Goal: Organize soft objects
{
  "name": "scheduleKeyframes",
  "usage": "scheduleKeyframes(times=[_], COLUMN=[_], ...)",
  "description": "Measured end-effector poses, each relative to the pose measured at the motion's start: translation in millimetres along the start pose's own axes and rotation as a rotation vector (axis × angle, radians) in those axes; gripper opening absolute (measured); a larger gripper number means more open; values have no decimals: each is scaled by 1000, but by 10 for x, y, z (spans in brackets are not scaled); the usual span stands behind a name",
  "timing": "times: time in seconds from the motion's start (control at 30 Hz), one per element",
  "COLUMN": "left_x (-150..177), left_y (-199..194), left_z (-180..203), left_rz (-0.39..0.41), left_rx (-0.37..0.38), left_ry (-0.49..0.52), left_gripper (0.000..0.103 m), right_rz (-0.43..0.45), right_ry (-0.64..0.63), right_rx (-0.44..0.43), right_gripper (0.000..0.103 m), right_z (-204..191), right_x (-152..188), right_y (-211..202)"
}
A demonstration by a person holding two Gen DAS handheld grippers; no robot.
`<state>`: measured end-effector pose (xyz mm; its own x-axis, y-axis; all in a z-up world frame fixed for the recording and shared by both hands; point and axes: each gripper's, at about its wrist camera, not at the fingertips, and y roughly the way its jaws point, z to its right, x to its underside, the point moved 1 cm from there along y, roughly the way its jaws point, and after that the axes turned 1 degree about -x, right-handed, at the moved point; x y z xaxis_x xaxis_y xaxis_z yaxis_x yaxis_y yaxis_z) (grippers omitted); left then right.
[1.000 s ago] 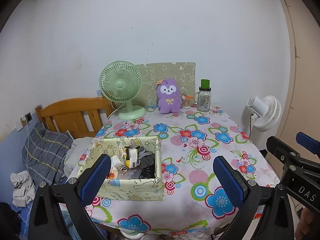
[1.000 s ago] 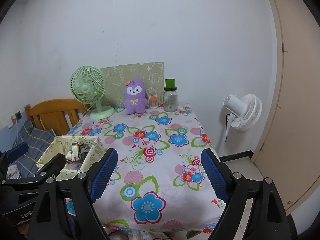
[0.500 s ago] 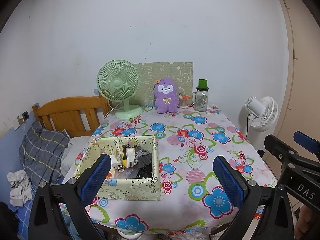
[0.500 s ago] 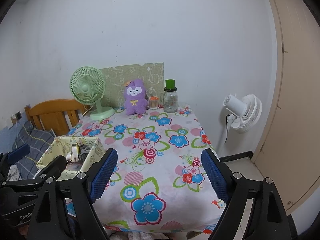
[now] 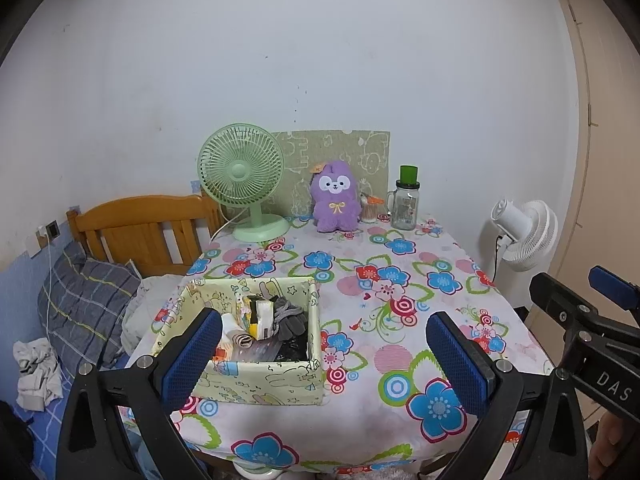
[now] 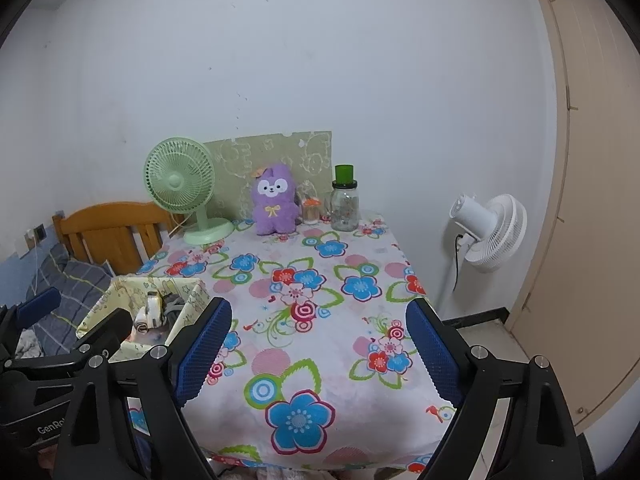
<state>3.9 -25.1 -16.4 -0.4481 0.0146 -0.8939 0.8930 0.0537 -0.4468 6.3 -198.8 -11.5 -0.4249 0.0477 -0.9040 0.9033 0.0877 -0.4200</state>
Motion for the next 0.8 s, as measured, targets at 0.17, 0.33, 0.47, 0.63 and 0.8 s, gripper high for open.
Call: scheduleKeyframes(times=[0.17, 0.33, 0.47, 0.63, 0.8], left_x=[0, -3, 1, -15, -13], left_y=[-4, -16, -20, -34, -46], left_z=[-9, -18, -19, -38, -44], left_rz=[3, 12, 9, 11, 14], left_rx=[0, -1, -3, -2, -1], left_ry=[-2, -4, -3, -14, -13], left_gripper=[103, 103, 103, 103, 103], right_rz=[3, 11, 13, 18, 25], right_ry=[1, -6, -10, -12, -14], right_rx=[-3, -7, -2, -5, 2], right_gripper=[91, 91, 91, 91, 91], right_z=[-13, -22, -25, -23, -28], right_x=[2, -6, -2, -15, -13], right_y=[-10, -20, -18, -28, -42])
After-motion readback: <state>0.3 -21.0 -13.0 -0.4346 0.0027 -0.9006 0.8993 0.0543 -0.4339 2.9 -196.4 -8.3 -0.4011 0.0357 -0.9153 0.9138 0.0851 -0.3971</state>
